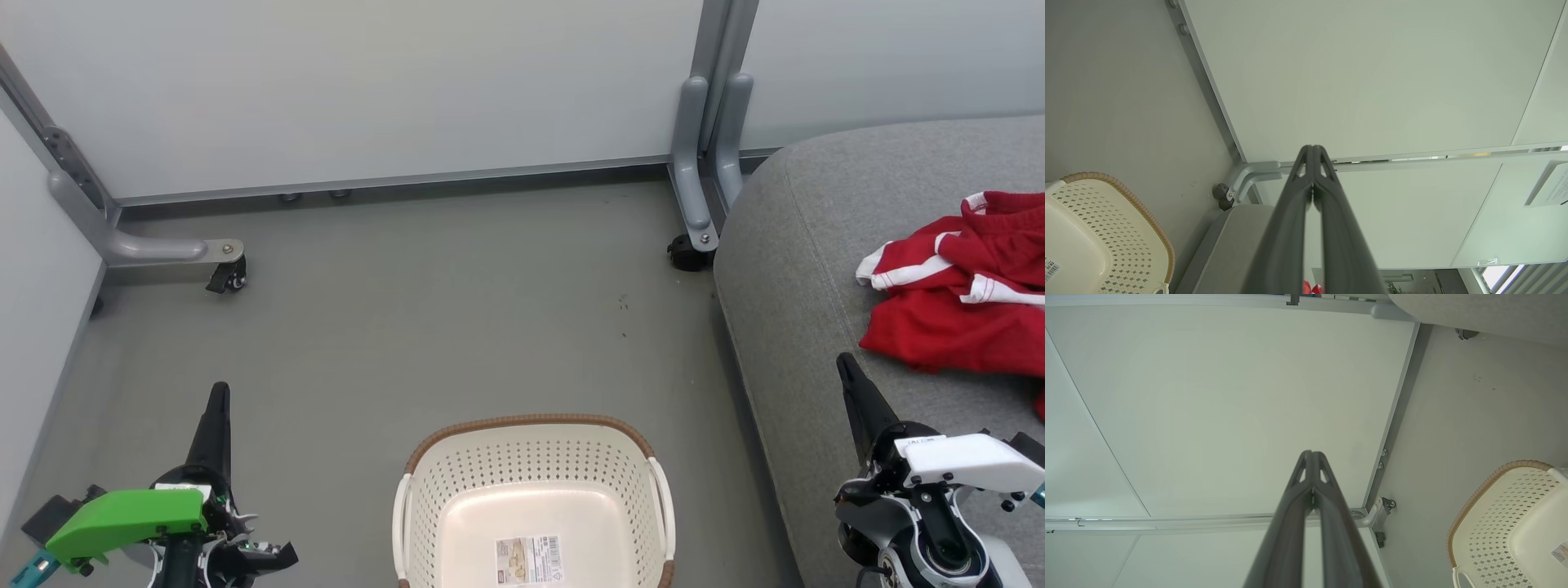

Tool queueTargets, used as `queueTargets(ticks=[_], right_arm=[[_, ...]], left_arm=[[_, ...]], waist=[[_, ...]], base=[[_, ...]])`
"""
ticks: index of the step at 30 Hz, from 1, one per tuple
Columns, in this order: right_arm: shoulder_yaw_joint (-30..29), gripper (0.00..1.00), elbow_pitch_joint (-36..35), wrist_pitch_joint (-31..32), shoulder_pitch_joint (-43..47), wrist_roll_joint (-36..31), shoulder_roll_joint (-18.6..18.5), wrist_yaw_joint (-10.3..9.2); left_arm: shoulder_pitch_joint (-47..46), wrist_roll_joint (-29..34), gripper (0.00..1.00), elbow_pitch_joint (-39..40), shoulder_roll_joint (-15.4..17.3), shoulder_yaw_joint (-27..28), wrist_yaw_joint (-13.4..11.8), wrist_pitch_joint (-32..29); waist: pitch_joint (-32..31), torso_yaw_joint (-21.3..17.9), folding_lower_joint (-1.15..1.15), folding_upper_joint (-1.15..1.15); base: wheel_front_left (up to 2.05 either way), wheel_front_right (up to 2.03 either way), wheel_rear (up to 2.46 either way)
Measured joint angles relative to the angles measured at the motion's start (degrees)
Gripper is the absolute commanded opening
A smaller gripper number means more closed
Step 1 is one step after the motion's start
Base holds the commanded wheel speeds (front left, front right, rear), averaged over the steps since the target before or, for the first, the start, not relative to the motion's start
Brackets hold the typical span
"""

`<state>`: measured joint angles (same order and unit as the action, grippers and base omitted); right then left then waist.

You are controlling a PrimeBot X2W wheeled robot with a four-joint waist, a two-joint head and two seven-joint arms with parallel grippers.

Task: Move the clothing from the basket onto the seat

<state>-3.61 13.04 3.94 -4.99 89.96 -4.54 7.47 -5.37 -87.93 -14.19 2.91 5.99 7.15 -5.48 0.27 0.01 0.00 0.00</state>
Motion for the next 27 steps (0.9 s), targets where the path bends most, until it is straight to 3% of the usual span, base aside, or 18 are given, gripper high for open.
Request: queueTargets(ticks=[11,27], right_arm=[[-0.62,0.0,0.88,0.6,-0.77,4.12,0.05,0.0],[-1.01,0.0,0.91,1.02,-0.93,4.13,0.26,0.0]], left_arm=[[-0.48,-4.34,0.0,0.03,-0.03,0.53,0.18,-1.05],[-0.59,-4.38,0.0,0.08,-0.04,0.55,0.22,-1.08]], waist=[[-0.08,-0.01,0.0,0.0],[-0.09,-0.01,0.0,0.0]], base=[[0.0,0.0,0.0],[0.0,0.0,0.0]])
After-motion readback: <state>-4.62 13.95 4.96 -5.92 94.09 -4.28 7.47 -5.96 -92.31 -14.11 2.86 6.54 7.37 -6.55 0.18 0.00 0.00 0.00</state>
